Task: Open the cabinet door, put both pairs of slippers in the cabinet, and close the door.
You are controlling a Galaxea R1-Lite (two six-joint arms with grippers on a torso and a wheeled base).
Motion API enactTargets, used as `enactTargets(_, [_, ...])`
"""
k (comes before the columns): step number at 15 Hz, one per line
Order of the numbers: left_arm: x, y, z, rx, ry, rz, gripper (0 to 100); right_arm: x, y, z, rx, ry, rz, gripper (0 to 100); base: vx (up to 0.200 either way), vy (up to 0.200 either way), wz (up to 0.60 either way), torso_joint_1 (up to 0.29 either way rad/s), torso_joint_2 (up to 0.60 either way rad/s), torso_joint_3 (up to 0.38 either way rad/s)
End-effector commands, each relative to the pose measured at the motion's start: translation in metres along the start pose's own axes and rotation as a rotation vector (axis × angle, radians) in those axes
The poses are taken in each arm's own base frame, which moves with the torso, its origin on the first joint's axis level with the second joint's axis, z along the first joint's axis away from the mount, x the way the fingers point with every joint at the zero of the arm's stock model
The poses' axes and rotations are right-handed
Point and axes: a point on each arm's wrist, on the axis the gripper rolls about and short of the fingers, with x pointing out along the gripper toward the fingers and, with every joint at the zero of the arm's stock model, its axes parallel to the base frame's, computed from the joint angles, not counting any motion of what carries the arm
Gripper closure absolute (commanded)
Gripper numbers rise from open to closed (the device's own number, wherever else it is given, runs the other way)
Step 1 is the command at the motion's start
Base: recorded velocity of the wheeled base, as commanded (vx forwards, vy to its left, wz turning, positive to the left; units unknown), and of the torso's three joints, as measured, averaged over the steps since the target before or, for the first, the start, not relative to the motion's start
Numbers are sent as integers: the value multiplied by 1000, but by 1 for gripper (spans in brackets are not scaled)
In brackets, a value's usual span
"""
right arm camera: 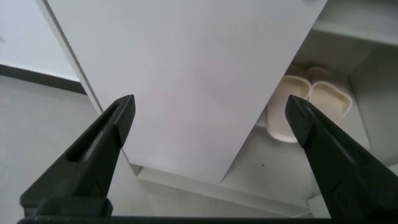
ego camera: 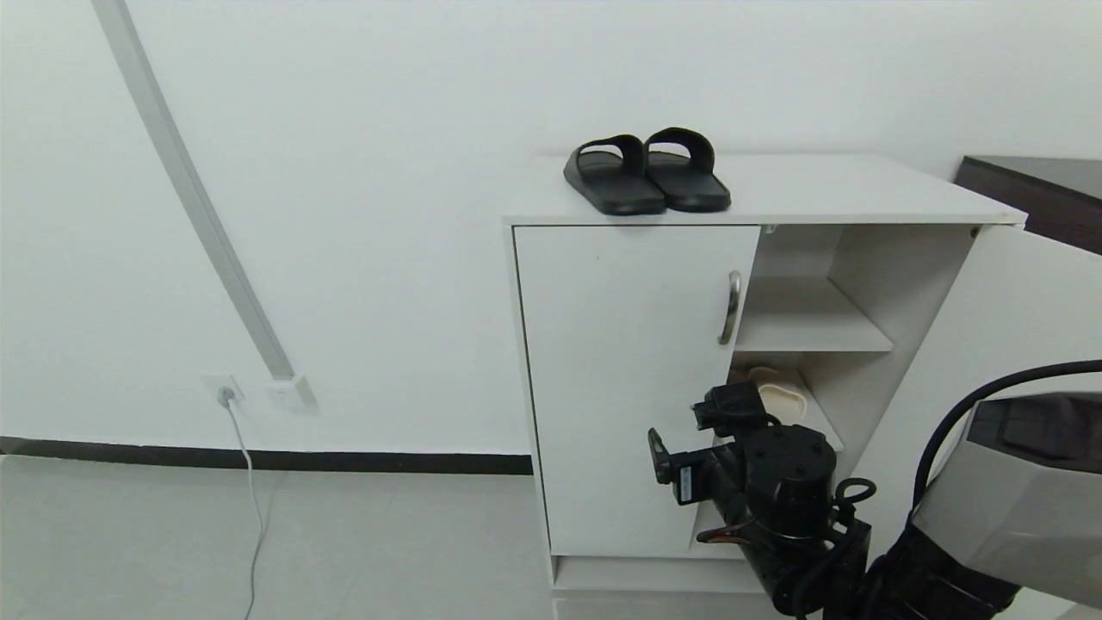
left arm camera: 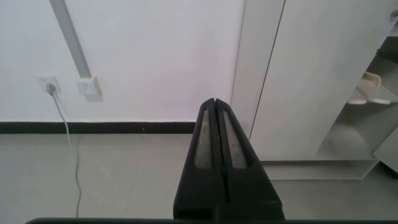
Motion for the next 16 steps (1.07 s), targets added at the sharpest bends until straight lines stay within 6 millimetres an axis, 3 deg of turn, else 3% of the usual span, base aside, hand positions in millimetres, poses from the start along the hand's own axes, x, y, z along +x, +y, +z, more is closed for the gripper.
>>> enactTargets(1, [0,0,0,-1,2,0,100,0,0,1,1,-2,0,0,0,0,0,129,-461,-339])
enactTargets(16, [0,0,0,-1,2,0,100,-1,0,1,-15,-7,3,0,0,0,0,187,-503,-321])
